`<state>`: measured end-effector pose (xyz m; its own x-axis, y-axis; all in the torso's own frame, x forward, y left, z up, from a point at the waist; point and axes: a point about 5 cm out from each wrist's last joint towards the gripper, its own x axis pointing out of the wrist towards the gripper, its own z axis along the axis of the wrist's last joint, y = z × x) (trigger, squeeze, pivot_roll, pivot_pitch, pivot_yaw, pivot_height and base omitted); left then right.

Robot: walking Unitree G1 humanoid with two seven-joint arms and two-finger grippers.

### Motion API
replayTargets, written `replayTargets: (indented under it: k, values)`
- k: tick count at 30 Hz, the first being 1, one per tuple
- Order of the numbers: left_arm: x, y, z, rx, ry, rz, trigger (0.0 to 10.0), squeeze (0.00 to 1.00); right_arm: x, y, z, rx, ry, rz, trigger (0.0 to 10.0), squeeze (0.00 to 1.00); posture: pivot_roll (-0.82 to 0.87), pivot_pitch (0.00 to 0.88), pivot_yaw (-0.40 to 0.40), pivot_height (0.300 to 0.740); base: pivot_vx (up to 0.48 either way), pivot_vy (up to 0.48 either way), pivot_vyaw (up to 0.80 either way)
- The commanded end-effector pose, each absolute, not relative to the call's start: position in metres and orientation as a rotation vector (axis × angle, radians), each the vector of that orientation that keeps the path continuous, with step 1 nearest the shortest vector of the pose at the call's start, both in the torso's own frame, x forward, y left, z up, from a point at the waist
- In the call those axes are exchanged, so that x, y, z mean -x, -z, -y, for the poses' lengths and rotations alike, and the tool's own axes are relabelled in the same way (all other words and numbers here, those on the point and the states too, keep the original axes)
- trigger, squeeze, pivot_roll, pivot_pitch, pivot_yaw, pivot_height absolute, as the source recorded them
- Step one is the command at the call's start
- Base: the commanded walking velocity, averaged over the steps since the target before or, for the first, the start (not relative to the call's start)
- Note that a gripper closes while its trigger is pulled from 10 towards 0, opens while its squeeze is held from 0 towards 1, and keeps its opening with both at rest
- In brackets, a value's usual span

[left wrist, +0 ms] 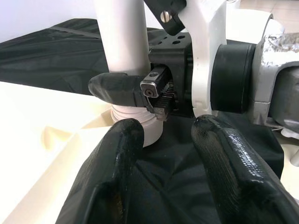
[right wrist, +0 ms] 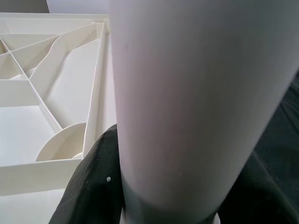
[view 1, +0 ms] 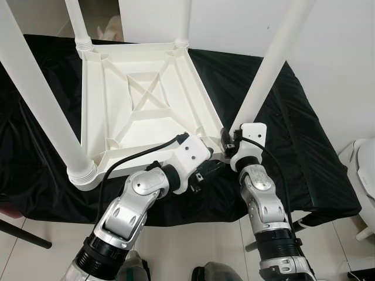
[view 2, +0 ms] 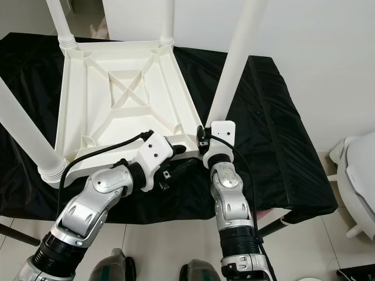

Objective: Building children table

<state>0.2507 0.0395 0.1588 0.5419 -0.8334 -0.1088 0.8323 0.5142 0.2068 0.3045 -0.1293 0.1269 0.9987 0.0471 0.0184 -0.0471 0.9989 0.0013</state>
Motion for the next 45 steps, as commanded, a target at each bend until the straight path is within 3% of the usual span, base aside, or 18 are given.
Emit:
replayTargets:
  k: [1,2,3,11,15,16,18,20,28,34,36,45]
  values:
    - [-0.250,-0.158,-0.039,-0.235,0.986,-0.002,10.0,0.00,-0.301,-0.114,0.141,0.035,-0.009,-0.054,10.0,0.00,-0.10,0.000,-0.065,0.740,0.000,0.000,0.00]
    - [-0.250,-0.158,-0.039,-0.235,0.986,-0.002,10.0,0.00,-0.301,-0.114,0.141,0.035,-0.009,-0.054,10.0,0.00,-0.10,0.000,-0.065,0.740,0.000,0.000,0.00]
    - [-0.250,-0.158,-0.040,-0.234,0.983,-0.001,10.0,0.00,-0.302,-0.117,0.145,0.033,-0.001,-0.050,10.0,1.00,-0.10,0.001,-0.065,0.740,0.000,0.000,0.00]
    - [-0.252,-0.159,-0.041,-0.232,0.975,0.000,10.0,0.00,-0.308,-0.126,0.159,0.007,-0.129,-0.007,10.0,1.00,-0.10,0.009,-0.061,0.740,0.000,0.000,0.00]
    - [-0.253,-0.159,-0.042,-0.233,0.973,-0.001,10.0,0.00,-0.313,-0.133,0.170,0.029,-0.326,0.011,10.0,0.97,-0.10,0.012,-0.056,0.740,0.000,0.000,0.00]
    - [-0.253,-0.159,-0.042,-0.233,0.973,-0.002,10.0,0.00,-0.314,-0.134,0.171,0.048,-0.407,0.012,10.0,0.00,-0.10,0.011,-0.053,0.740,0.000,0.000,0.00]
    - [-0.253,-0.159,-0.042,-0.233,0.973,-0.002,10.0,0.00,-0.314,-0.134,0.171,0.048,-0.407,0.012,10.0,0.00,-0.10,0.011,-0.053,0.740,0.000,0.000,0.00]
    - [-0.254,-0.160,-0.043,-0.234,0.972,-0.003,10.0,0.00,-0.316,-0.136,0.170,0.096,-0.564,0.011,10.0,0.00,-0.10,0.008,-0.049,0.740,0.000,0.000,0.00]
    - [-0.256,-0.160,-0.045,-0.236,0.967,-0.003,10.0,0.00,-0.329,-0.132,0.162,0.180,-0.773,-0.021,10.0,0.00,-0.09,0.001,-0.051,0.740,0.000,0.000,0.00]
    - [-0.255,-0.160,-0.045,-0.236,0.965,-0.003,10.0,0.00,-0.334,-0.129,0.164,0.212,-0.806,-0.046,10.0,0.00,-0.08,0.000,-0.055,0.740,0.000,0.000,0.00]
    - [-0.255,-0.160,-0.045,-0.234,0.963,-0.004,10.0,0.00,-0.336,-0.127,0.170,0.217,-0.805,-0.069,0.0,0.00,-0.07,0.000,-0.057,0.740,0.000,0.000,0.00]
    - [-0.253,-0.160,-0.045,-0.233,0.966,-0.007,10.0,0.00,-0.334,-0.120,0.178,0.193,-0.822,-0.075,0.0,0.00,-0.07,0.000,-0.055,0.740,0.000,0.000,0.00]
